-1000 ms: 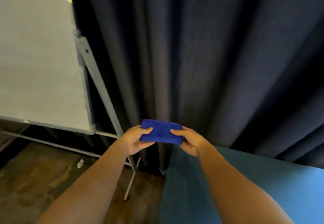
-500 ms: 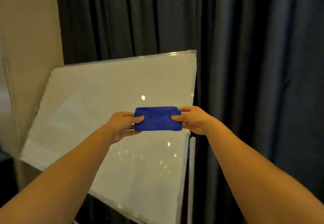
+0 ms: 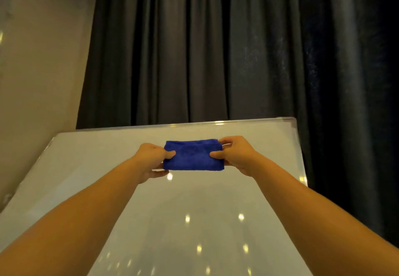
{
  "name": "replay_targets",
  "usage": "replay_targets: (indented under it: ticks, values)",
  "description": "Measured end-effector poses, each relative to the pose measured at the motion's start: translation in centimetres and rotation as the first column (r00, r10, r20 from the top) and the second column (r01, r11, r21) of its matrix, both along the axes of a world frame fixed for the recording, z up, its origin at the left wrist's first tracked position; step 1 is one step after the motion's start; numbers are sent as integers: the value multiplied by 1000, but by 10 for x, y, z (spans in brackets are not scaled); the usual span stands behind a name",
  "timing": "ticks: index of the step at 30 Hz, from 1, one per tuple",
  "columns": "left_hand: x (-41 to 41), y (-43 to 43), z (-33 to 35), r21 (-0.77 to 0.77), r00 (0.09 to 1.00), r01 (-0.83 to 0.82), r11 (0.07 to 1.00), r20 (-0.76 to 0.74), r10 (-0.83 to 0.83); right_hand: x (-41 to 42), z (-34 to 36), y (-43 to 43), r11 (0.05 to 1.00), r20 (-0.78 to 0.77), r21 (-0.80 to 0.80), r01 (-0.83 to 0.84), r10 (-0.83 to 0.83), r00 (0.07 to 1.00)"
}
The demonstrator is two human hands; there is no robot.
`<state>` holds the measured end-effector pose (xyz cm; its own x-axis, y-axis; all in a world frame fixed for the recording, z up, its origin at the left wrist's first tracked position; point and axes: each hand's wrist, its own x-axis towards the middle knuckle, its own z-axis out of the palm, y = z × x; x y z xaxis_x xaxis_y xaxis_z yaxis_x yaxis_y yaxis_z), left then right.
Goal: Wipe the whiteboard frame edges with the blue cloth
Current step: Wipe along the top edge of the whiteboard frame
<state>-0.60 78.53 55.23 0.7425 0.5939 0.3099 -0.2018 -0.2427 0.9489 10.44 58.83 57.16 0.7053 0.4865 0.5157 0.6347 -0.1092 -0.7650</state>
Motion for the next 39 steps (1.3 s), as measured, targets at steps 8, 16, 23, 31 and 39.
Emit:
replay_targets:
  ticks: [8,16,23,31,39]
  values:
    - [116,128,64,85,994,-5,996,107,-4,88,67,128,984,162,62,166,-174,971]
    - [211,214,106,149,978,7,989,203,-38,164,103,215,908,275,137,397,-419,865]
    - [294,289,133,368,974,-32,929,222,-55,215,120,289,771,423,251,585,-631,650]
    - [338,317,112,486,927,-263,834,368,78,234,89,343,465,777,394,793,-629,-17]
    - [339,313,117,411,882,-333,849,454,126,247,60,370,554,929,-132,822,-221,298]
